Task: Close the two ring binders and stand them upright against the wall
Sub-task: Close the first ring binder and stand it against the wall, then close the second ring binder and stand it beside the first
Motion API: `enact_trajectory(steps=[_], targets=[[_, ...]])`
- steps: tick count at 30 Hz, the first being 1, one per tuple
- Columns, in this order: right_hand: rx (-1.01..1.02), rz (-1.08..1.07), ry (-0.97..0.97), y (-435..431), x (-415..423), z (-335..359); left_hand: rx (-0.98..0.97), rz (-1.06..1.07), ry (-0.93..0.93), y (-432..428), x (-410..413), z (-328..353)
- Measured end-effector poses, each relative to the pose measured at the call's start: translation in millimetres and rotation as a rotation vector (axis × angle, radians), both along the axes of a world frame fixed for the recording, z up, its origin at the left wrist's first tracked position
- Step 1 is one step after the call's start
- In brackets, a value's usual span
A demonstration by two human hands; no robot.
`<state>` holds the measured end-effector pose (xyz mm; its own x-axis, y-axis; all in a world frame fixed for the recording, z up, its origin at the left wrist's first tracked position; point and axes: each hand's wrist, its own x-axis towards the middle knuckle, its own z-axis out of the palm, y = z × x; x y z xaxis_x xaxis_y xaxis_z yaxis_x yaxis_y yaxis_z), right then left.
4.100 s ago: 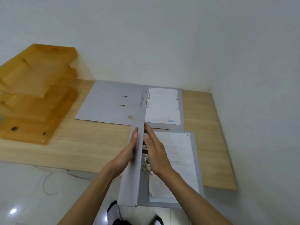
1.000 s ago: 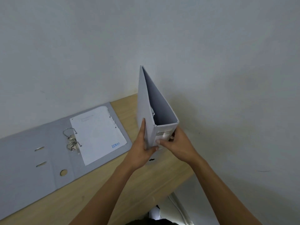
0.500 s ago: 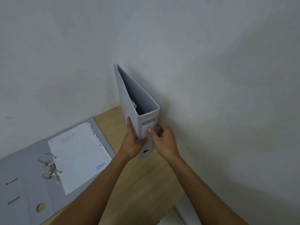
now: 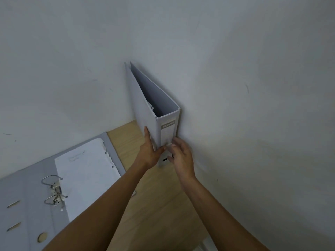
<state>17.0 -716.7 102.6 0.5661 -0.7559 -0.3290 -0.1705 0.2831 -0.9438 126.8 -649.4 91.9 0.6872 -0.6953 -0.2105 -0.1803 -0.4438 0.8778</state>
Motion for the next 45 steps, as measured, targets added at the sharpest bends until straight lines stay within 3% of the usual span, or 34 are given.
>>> enact_trajectory(steps=[13, 26, 36, 45], targets=[[0.016, 0.121, 0.021, -23.0, 6.7, -3.3, 0.052, 0.007, -0.028, -14.1, 11.0, 3.7], [0.007, 0.175, 0.02, -34.1, 0.0, -1.5, 0.112, 0.153, 0.039, 11.3, 3.4, 13.3], [-0.083, 0.325, 0.04, 23.1, -0.3, -6.0, 0.05, 0.215, 0.132, 85.3, -12.8, 25.7], [-0.111, 0.578, 0.126, 155.1, 32.9, -20.4, 0.014, 0.419, 0.282, 242.1, -12.7, 9.5]])
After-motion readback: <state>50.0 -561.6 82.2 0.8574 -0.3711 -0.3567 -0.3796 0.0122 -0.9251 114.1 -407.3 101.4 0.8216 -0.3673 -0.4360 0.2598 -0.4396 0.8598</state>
